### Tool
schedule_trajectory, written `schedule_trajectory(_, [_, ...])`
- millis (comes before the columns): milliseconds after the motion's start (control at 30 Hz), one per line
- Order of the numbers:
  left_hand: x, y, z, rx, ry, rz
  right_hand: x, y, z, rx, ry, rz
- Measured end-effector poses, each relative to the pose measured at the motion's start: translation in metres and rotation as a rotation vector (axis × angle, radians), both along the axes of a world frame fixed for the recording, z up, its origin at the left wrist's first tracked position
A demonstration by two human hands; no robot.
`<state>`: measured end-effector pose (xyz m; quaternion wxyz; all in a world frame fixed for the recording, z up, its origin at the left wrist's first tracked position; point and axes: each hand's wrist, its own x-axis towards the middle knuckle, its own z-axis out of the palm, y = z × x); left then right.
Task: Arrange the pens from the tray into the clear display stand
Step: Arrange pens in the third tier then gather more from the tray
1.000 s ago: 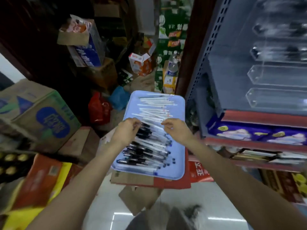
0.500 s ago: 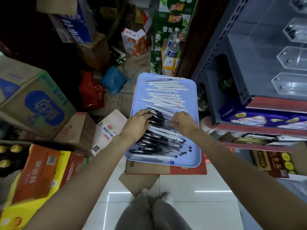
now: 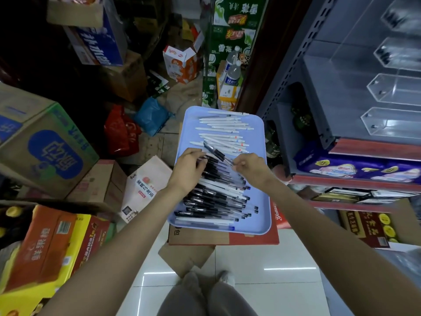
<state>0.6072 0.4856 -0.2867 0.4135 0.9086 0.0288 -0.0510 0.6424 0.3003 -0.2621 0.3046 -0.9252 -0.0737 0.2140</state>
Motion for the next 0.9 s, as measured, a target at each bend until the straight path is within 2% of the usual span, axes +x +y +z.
schedule_trajectory(100, [0.007, -0.016, 0.025, -0.257, 0.056, 0.116, 0.000, -0.004, 0.015, 0.261, 0.022, -0.089])
schedule_trajectory(200, [0.017, -0.037, 0.053, -0.538, 0.119, 0.148, -0.002, -0.009, 0.035, 0.442, 0.065, -0.113])
schedule_trajectory(300, [0.030, -0.061, 0.075, -0.632, 0.104, 0.193, 0.000, -0.025, 0.057, 0.517, 0.052, -0.116])
schedule_trajectory(400, [0.043, -0.088, 0.095, -0.556, 0.013, 0.142, 0.010, -0.056, 0.077, 0.477, 0.003, -0.124])
schedule_trajectory(467, [0.052, -0.113, 0.110, -0.476, -0.074, 0.088, 0.021, -0.084, 0.090, 0.418, -0.099, -0.131])
schedule_trajectory(567, [0.064, -0.164, 0.140, -0.185, -0.232, -0.070, 0.036, -0.136, 0.118, 0.510, -0.198, -0.227])
schedule_trajectory(667, [0.077, -0.225, 0.165, 0.030, -0.371, -0.166, 0.048, -0.189, 0.153, 0.515, -0.367, -0.186])
schedule_trajectory(900, [0.115, -0.325, 0.199, 0.175, -0.534, -0.167, 0.089, -0.296, 0.202, 0.699, -0.476, -0.123])
